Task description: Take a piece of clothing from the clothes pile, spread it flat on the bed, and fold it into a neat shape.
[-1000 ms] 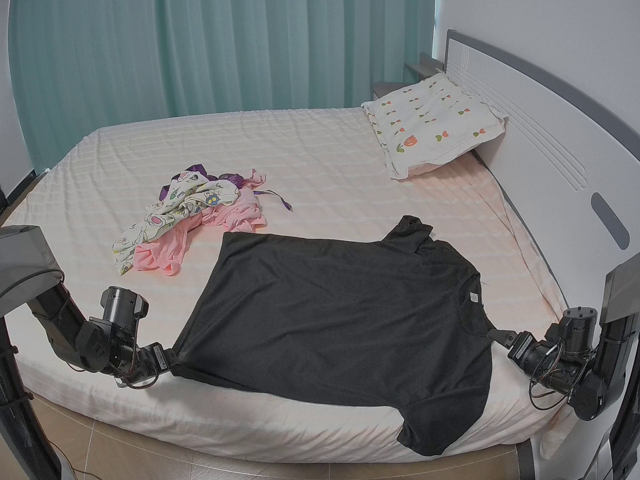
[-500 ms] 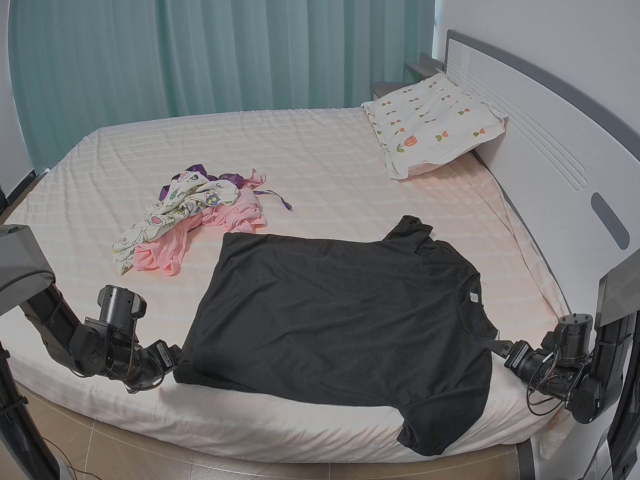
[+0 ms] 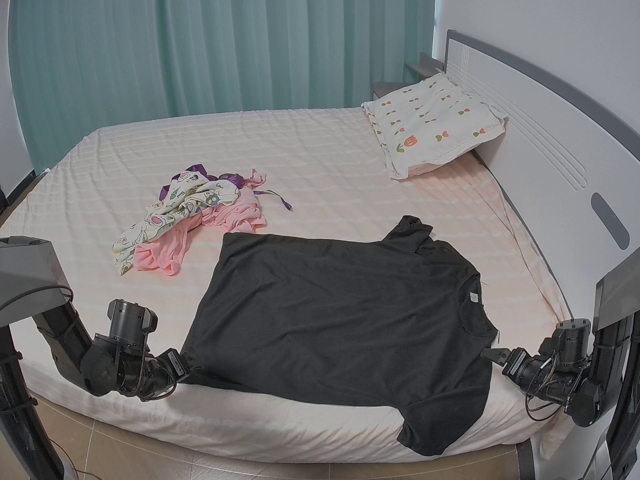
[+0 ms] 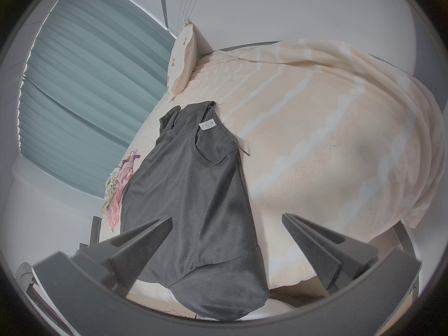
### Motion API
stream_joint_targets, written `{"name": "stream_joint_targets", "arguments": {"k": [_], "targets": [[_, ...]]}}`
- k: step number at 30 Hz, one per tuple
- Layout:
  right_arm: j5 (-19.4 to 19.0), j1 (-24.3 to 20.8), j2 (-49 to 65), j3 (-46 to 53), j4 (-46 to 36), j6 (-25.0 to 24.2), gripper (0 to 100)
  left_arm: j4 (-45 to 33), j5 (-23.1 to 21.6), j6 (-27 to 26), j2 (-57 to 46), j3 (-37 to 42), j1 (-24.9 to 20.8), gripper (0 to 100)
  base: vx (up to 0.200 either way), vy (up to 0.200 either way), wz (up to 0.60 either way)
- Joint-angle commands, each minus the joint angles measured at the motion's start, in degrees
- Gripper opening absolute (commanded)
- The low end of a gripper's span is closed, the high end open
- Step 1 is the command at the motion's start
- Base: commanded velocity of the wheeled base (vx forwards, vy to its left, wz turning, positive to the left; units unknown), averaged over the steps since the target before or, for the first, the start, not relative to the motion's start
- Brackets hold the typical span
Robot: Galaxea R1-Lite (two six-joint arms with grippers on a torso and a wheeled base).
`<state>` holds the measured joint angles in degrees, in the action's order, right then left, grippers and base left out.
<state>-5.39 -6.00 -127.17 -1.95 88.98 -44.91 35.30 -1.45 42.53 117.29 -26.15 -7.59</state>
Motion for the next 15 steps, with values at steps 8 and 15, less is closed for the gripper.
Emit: {"name": "stream_joint_targets", "arguments": {"k": [8,15], "targets": [[0.0,-1.1,-0.8,1.2,0.7,0.2,100,7.4,1.9,3.0,6.7,0.9,-1.5,100,0.0,0.0,0.0],[-0.1,-2.4,-1.6,2.0,0.6,1.0,100,7.3,2.2,2.9,6.3,2.0,-2.1,0,0.0,0.0,0.0]]}}
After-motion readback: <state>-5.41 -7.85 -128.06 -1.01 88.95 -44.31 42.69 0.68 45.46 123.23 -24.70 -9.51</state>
